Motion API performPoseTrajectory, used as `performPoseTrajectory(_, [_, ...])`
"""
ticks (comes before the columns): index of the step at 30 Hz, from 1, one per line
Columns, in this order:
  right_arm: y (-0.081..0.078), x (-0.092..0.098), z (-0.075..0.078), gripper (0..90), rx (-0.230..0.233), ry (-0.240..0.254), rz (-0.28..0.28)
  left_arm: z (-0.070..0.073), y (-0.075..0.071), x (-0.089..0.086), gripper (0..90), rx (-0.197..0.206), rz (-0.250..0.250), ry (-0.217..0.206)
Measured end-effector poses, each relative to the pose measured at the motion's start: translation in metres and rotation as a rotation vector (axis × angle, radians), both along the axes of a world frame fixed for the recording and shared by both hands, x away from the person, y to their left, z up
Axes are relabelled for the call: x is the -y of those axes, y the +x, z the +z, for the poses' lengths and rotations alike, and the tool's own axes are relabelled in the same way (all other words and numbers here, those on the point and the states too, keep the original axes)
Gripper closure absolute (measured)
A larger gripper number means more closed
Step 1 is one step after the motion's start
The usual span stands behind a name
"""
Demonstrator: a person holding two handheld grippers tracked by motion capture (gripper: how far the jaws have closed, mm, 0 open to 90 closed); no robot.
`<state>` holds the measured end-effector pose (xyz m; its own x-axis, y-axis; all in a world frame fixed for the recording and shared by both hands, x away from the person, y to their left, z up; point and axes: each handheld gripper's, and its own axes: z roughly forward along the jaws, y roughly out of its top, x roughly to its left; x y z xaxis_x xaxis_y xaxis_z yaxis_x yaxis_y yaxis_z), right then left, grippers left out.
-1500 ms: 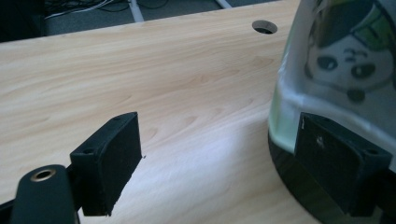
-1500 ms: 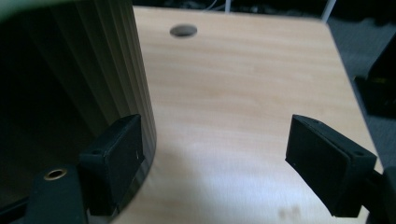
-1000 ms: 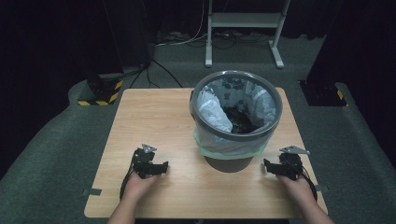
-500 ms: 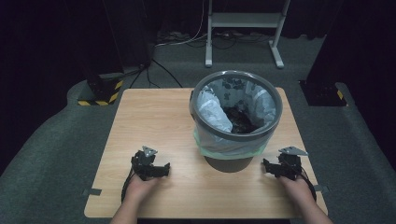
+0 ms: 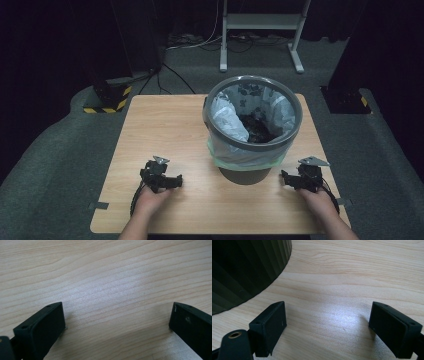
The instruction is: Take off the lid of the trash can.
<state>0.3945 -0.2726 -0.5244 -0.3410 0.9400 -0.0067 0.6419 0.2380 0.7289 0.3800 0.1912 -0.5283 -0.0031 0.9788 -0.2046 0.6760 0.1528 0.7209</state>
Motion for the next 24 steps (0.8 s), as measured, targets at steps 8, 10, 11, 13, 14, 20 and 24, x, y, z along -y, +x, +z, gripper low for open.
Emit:
performPoseTrajectory(8, [-0.005, 0.0, 0.0, 13.9, 0.002, -0.002, -0.005, 0.01, 0.009, 0.004, 15.2, -0.071, 0.046, 0.007])
performPoseTrajectory(10, [-0.006, 0.0, 0.0, 13.9, 0.002, -0.004, -0.009, 0.015, 0.014, 0.005, 17.0, -0.106, 0.082, -0.044])
performPoseTrajectory(11, [-0.006, 0.0, 0.0, 13.8, 0.003, -0.005, -0.01, 0.019, 0.014, 0.002, 18.9, -0.169, 0.038, -0.024])
performPoseTrajectory(13, [-0.006, 0.0, 0.0, 13.8, 0.002, -0.002, -0.01, 0.027, 0.021, 0.002, 23.1, -0.226, 0.055, -0.038])
performPoseTrajectory(14, [-0.006, 0.0, 0.0, 13.6, 0.001, -0.003, -0.008, 0.027, 0.021, 0.002, 23.7, -0.226, 0.055, -0.038])
performPoseTrajectory(20, [-0.005, -0.001, 0.0, 12.6, -0.001, -0.003, -0.007, 0.059, 0.038, 0.008, 23.0, -0.365, 0.022, 0.002])
performPoseTrajectory(24, [-0.005, -0.001, 0.0, 12.6, -0.002, -0.003, -0.008, 0.068, 0.041, 0.018, 23.4, -0.444, 0.037, 0.039])
